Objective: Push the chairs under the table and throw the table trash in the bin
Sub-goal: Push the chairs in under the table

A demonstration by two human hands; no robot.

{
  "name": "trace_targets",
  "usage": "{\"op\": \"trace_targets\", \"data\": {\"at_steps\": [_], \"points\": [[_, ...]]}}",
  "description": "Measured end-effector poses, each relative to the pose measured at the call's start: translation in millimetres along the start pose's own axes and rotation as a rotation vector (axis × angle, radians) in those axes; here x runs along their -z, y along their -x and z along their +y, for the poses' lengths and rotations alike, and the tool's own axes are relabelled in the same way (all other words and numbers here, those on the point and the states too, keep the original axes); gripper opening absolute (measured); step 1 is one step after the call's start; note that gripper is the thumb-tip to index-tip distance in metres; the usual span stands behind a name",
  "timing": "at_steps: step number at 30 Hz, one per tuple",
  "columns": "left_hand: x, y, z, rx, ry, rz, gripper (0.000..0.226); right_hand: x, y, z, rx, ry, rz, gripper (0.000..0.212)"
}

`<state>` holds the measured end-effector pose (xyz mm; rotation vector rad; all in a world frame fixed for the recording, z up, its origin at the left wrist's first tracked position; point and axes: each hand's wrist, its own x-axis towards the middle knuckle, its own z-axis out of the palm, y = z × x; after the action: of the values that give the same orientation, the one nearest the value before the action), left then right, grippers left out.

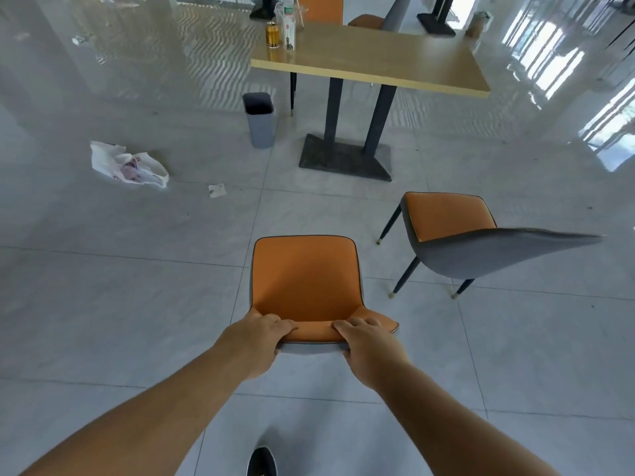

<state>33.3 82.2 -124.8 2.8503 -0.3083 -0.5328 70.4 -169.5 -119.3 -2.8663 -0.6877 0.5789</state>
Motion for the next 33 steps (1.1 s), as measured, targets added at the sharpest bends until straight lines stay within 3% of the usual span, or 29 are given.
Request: {"op": "trace_targets", "data": {"at_steps": [9, 33], "points": [[54, -96, -68, -0.01, 0.018, 0.004, 0.051, 40, -108, -1, -0.029, -0.015, 0.008, 0.044], [190, -403, -167, -0.013, 0.064, -0.024, 0.054, 176, -414, 109, -0.028, -0.016, 0.013, 0.047]]}}
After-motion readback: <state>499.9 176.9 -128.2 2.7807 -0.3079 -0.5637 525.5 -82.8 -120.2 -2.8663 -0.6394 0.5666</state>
